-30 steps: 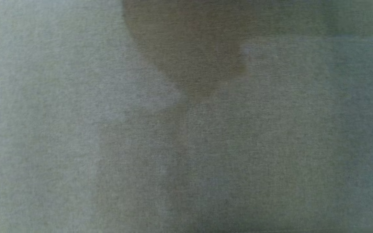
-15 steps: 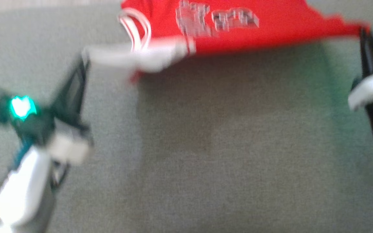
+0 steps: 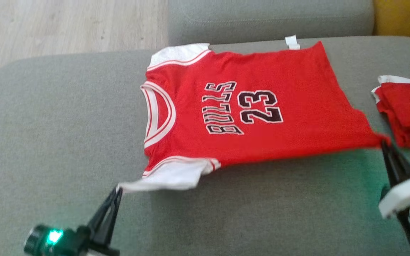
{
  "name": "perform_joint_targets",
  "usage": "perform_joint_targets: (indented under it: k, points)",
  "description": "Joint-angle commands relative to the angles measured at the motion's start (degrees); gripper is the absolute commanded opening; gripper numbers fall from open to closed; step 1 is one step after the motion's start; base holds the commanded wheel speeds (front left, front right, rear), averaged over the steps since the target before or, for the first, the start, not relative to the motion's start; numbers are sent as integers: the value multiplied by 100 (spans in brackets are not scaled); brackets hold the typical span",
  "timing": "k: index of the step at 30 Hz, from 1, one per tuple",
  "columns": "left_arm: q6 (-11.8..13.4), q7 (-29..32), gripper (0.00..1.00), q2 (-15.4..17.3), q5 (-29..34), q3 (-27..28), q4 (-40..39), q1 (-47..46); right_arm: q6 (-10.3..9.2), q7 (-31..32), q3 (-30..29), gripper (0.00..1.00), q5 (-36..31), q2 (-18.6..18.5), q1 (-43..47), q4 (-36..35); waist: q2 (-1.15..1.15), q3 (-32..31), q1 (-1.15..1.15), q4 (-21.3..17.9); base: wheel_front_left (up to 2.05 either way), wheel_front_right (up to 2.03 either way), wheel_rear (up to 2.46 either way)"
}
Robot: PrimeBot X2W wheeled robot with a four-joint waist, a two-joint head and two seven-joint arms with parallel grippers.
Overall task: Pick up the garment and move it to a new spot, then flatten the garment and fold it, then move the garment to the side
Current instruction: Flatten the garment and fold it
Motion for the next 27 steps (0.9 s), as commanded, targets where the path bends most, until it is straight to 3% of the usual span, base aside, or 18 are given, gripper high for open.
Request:
perform_joint_targets:
  k: [1,10,18,27]
  points:
    - [63,5,0,108,-15,217,-202,-75,-5,86,-75,0,-57,-119,195,-316,0,-61,1,-34,0,0,0]
    - [180,187,0,18,-25,141,-243,-158,-5,693,-705,0,-425,274,862,-1107,0,81,1,-98,0,0,0]
    - [38,110,0,-91,194,75,170,-1473,-5,889,-893,0,-603,495,249,-1049,0,500,1,-107,0,0,0]
    - [-185,-1,0,-164,523,-64,872,-3119,-5,897,-766,0,-664,469,-858,-780,0,1222,1,-118,0,0,0]
